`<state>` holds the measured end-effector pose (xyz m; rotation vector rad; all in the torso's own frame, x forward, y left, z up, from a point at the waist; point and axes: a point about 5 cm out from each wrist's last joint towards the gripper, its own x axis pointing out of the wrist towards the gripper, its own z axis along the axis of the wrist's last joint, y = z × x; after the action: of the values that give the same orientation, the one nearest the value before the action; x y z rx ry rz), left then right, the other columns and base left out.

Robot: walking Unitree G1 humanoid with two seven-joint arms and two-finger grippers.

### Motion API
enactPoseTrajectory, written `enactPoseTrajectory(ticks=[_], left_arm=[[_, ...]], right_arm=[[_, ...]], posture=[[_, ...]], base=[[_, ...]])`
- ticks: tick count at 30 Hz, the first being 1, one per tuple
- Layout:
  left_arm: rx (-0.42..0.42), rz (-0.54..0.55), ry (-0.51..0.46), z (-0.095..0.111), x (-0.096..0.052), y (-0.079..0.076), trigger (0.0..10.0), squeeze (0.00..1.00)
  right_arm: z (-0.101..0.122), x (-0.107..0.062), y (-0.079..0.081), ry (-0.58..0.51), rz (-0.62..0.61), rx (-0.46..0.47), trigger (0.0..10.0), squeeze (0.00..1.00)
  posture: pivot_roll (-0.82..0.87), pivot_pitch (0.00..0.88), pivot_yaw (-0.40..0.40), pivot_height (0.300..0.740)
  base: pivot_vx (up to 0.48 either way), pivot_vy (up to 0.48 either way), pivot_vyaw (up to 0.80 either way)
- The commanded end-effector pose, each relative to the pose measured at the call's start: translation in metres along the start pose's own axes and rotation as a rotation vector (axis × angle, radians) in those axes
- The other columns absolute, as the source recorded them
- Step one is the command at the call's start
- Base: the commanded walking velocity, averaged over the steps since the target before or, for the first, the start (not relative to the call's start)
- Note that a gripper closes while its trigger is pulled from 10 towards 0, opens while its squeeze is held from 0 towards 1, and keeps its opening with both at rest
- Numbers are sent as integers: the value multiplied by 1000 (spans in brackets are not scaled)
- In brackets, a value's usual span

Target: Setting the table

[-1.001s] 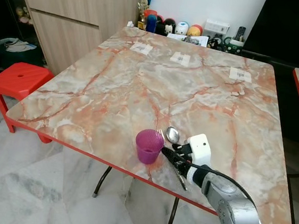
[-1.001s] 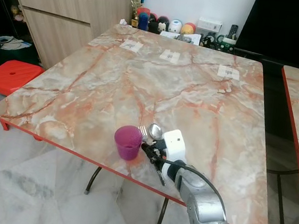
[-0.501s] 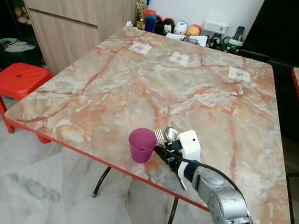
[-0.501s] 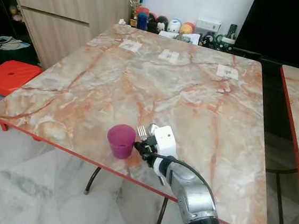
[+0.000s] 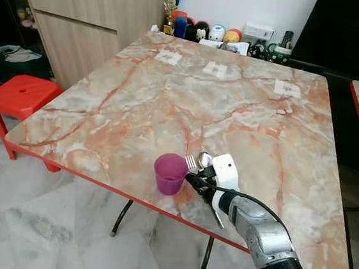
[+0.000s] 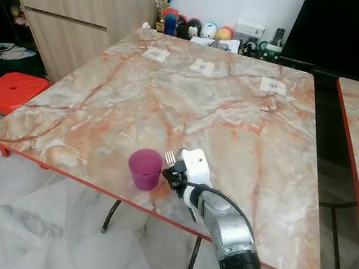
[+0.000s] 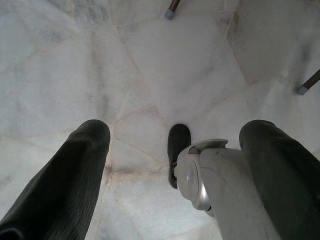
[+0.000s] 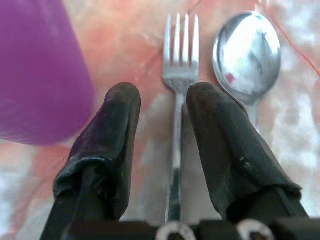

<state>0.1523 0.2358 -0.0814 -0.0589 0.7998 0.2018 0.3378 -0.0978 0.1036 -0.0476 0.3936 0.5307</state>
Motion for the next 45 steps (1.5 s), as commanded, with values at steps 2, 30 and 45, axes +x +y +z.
enactPoseTrajectory(ticks=[2, 30, 45], left_arm=[[7, 4, 34, -7, -2, 1, 10000, 0], [8, 2, 36, -7, -2, 0, 10000, 0], [3, 0, 39, -8, -2, -1, 10000, 0]], right_arm=[[2, 2, 0, -1, -6, 6, 10000, 0], [-2, -1, 0, 42, -20, 9, 0, 0], [-15, -1, -4, 95, -46, -51, 10000, 0]], posture=[[62, 137, -27, 740], [51, 154, -32, 740], [51, 159, -39, 740]], base=[[0, 0, 0], [0, 0, 0], [0, 0, 0]])
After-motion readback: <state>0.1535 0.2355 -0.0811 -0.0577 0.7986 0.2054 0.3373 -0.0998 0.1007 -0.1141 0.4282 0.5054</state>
